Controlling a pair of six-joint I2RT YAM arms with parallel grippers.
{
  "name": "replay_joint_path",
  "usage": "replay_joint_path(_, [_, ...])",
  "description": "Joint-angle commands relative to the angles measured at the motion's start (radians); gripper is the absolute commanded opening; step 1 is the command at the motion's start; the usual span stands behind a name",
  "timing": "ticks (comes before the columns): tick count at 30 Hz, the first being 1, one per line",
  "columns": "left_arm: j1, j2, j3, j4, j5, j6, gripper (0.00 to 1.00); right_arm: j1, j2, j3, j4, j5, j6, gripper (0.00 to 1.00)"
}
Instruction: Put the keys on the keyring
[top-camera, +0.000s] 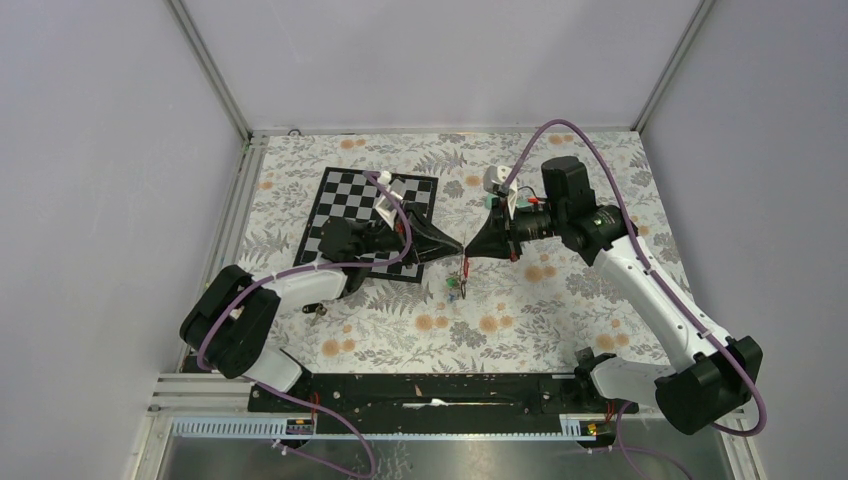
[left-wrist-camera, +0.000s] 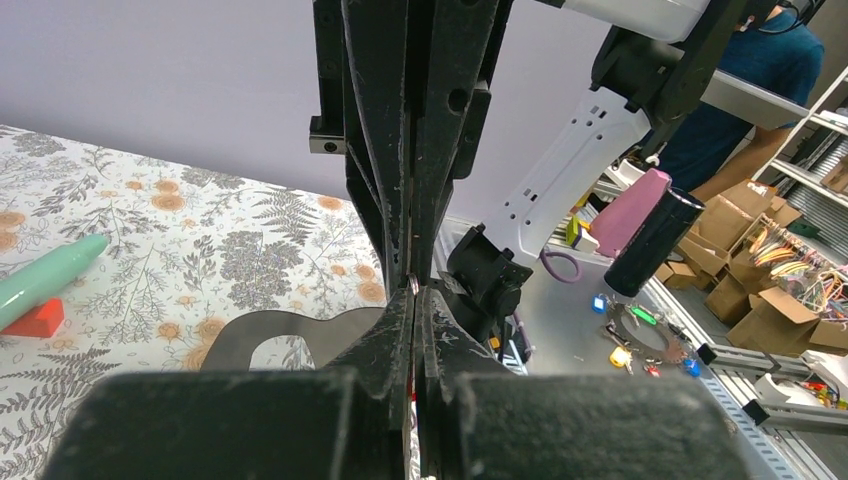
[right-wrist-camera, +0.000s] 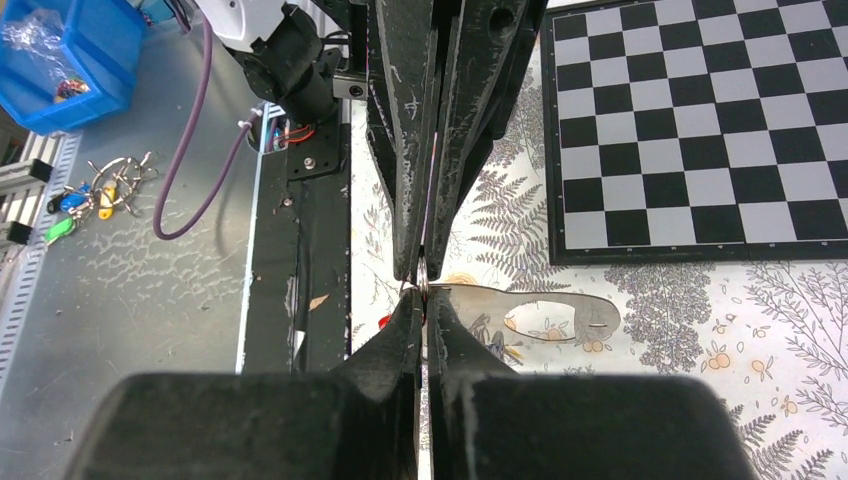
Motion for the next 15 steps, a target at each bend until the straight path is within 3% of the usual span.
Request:
replay_joint_path(1, [-0.002, -0.031, 0.011, 0.057, -0.004, 0.049, 0.0, -0.004, -0.006, 0.053, -0.074, 0.048, -0.083, 0.0])
replay_joint_path(3, [-0.001, -0.039, 0.032, -0.007, 0.028, 0.106, 0.04, -0.004, 0.0, 0.081, -0.131, 0.087, -0.123, 0.0])
replay_joint_path(7, [0.002, -0.044, 0.119, -0.243, 0.113, 0.272, 0.29, 0.007, 0.036, 0.156, -0.275, 0.169, -0.2, 0.0])
replay_joint_path(9, [0.002, -0.039, 0.181, -0.372, 0.145, 0.355, 0.37, 0.021, 0.065, 0.2, -0.352, 0.213, -0.227, 0.0])
replay_joint_path(12, [0.001, -0.031, 0.255, -0.612, 0.181, 0.502, 0.45, 0.046, 0.107, 0.259, -0.447, 0.281, -0.261, 0.0])
replay_joint_path(15, [-0.002, -0.023, 0.319, -0.821, 0.187, 0.654, 0.46, 0.059, 0.129, 0.295, -0.494, 0.312, -0.267, 0.0])
